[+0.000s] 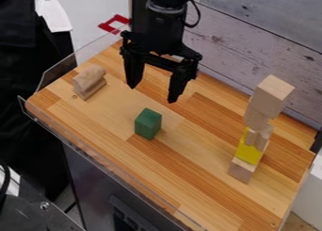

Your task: Move the green cube to to top of the tower

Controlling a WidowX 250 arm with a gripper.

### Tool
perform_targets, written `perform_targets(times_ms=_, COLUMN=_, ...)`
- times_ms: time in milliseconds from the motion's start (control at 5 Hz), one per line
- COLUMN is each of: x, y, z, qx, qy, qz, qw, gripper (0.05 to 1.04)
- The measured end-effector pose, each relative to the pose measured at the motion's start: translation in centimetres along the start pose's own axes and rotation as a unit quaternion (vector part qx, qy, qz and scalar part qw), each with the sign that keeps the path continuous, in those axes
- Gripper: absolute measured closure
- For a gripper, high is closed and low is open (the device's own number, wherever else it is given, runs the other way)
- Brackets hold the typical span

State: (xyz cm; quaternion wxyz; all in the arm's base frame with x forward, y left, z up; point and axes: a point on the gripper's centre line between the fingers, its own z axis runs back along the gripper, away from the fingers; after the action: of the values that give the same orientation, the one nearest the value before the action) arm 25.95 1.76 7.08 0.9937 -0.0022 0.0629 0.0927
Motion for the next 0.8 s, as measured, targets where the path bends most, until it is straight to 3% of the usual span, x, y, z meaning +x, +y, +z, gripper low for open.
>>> perform_targets(times_ms=200, x=-0.2, y=0.0, z=-0.9, qx=0.000, qy=0.017, qz=0.001, qw=0.9999, gripper=0.083)
perform_targets(times_ms=400, x=0.3, y=0.5, z=-4.2, qx=-0.008, qy=0.051, qz=0.001, qw=0.9987, gripper=0.083)
perform_targets(times_ms=600, x=0.5, y=1.0, z=-5.4, qx=-0.016, qy=0.074, qz=0.009, qw=0.9971, gripper=0.083)
perform_targets(times_ms=800, x=0.6, y=1.0, z=-5.6, qx=-0.024, qy=0.073, qz=0.015, qw=0.9969, gripper=0.083)
